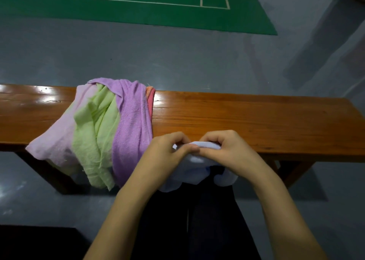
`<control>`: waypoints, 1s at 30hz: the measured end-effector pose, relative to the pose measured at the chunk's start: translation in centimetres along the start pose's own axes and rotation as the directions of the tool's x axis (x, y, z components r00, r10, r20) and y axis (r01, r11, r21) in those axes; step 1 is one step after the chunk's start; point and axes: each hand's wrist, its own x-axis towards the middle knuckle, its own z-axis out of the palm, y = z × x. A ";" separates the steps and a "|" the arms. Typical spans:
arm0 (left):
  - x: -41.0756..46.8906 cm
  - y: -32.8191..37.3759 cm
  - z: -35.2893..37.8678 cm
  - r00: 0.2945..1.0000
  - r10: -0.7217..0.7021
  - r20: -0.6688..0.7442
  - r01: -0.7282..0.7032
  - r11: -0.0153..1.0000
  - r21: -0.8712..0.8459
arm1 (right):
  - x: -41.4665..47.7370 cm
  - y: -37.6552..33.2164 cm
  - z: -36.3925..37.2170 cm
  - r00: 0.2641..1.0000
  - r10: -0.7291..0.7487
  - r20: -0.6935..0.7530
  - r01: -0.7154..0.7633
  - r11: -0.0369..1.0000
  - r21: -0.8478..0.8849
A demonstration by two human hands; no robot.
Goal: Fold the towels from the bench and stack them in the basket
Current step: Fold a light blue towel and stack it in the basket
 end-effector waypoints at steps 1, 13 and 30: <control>0.0 -0.3 -0.4 1.000 0.000 -0.020 0.001 1.000 0.014 | -0.2 0.3 -0.2 1.000 0.003 0.000 -0.003 1.000 0.001; -0.1 -4.6 -3.6 0.868 -0.222 -0.445 0.242 0.970 -0.011 | -0.6 2.8 -1.9 0.970 0.040 -0.238 0.002 0.985 0.173; -0.3 -0.3 -0.7 0.928 -0.319 -0.190 0.274 0.934 -0.230 | 0.6 0.4 5.2 0.901 0.372 -0.222 -0.094 0.668 0.738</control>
